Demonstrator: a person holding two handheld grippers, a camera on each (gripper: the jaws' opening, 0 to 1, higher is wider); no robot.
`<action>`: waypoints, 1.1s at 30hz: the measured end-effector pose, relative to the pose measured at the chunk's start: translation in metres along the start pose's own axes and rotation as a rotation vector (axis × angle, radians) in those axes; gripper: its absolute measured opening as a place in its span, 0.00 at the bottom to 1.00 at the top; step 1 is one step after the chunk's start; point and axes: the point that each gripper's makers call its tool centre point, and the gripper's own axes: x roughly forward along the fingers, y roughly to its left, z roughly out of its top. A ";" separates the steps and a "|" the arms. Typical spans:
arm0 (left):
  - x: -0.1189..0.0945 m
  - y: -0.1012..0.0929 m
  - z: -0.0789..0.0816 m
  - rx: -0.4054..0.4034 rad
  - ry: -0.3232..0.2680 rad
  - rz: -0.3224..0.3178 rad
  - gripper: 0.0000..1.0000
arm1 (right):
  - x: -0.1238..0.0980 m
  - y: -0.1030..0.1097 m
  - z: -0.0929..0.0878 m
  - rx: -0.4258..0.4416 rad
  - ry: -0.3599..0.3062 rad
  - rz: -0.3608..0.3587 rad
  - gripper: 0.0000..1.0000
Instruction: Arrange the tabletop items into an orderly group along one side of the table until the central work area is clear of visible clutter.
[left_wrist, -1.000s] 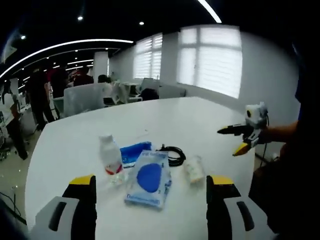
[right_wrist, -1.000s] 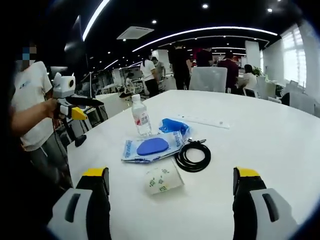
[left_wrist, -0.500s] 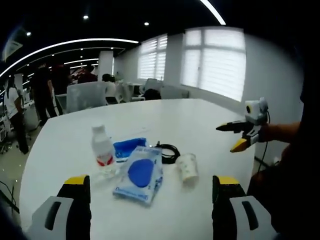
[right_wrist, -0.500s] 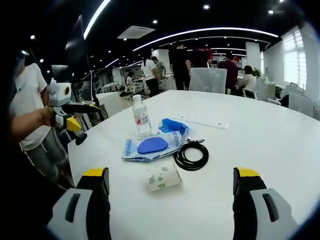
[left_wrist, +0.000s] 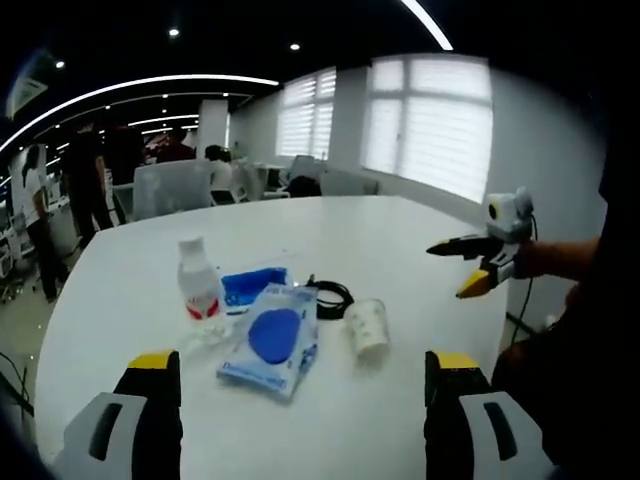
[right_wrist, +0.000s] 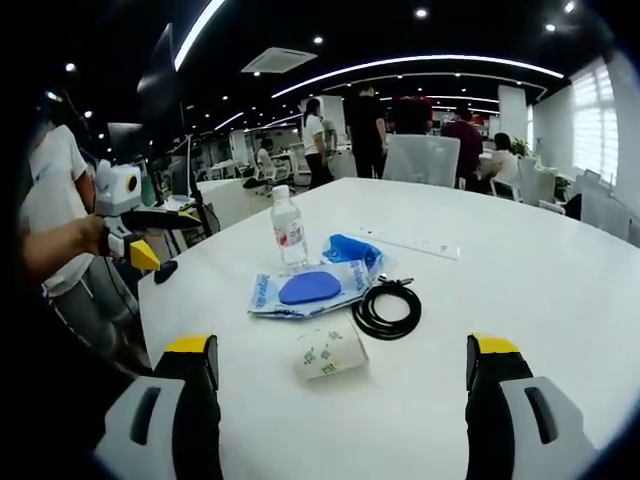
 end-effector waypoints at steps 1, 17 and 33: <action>0.000 0.000 -0.001 -0.001 -0.001 0.000 1.00 | 0.000 0.001 0.000 0.001 0.001 0.002 1.00; 0.004 0.009 -0.017 -0.039 0.038 0.075 0.86 | 0.012 0.000 0.013 -0.011 0.000 0.023 0.96; 0.021 0.021 -0.045 -0.182 0.044 0.206 0.69 | 0.048 -0.005 0.028 -0.023 0.012 0.094 0.87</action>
